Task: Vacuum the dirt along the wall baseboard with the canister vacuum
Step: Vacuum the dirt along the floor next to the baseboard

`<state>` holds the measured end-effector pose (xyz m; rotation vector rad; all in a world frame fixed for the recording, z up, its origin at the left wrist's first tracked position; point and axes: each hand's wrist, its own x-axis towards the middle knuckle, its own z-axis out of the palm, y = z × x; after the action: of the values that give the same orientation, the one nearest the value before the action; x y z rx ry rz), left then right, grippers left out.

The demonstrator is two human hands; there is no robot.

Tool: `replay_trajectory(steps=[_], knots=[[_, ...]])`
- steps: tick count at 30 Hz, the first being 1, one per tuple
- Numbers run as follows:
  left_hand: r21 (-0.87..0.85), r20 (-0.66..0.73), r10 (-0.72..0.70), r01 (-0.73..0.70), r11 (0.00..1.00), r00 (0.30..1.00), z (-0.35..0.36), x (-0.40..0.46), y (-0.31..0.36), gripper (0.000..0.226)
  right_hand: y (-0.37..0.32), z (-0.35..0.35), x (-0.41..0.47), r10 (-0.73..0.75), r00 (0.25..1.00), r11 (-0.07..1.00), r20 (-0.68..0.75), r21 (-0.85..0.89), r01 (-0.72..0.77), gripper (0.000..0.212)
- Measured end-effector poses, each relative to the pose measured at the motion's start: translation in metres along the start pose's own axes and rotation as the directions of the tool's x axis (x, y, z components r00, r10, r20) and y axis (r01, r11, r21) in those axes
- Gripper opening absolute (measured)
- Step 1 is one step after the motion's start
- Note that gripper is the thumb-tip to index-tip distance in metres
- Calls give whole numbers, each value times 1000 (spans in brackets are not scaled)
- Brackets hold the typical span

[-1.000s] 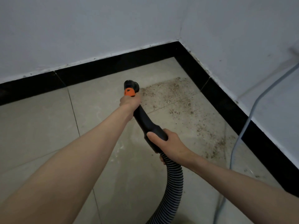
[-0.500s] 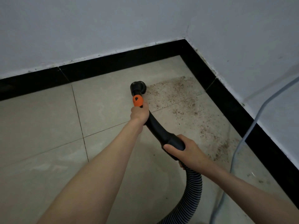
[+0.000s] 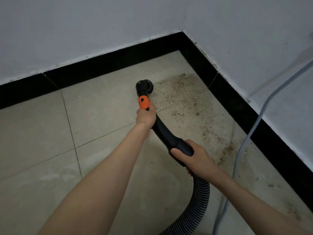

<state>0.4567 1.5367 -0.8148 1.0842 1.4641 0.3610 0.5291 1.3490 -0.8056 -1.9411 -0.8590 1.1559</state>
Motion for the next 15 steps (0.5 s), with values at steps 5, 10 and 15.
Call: replay_trajectory(steps=[5,10,15], knots=[[47,-5,30,-29,998,1000,14,1,4,61,7,-6,1,7,999,999,-35,31,-6,31],[76,16,57,-58,995,998,27,3,10,60,10,-14,5,5,998,999,-62,49,-2,35],[100,46,72,-76,992,996,40,8,18,58,12,-22,9,6,996,997,-90,83,2,40]])
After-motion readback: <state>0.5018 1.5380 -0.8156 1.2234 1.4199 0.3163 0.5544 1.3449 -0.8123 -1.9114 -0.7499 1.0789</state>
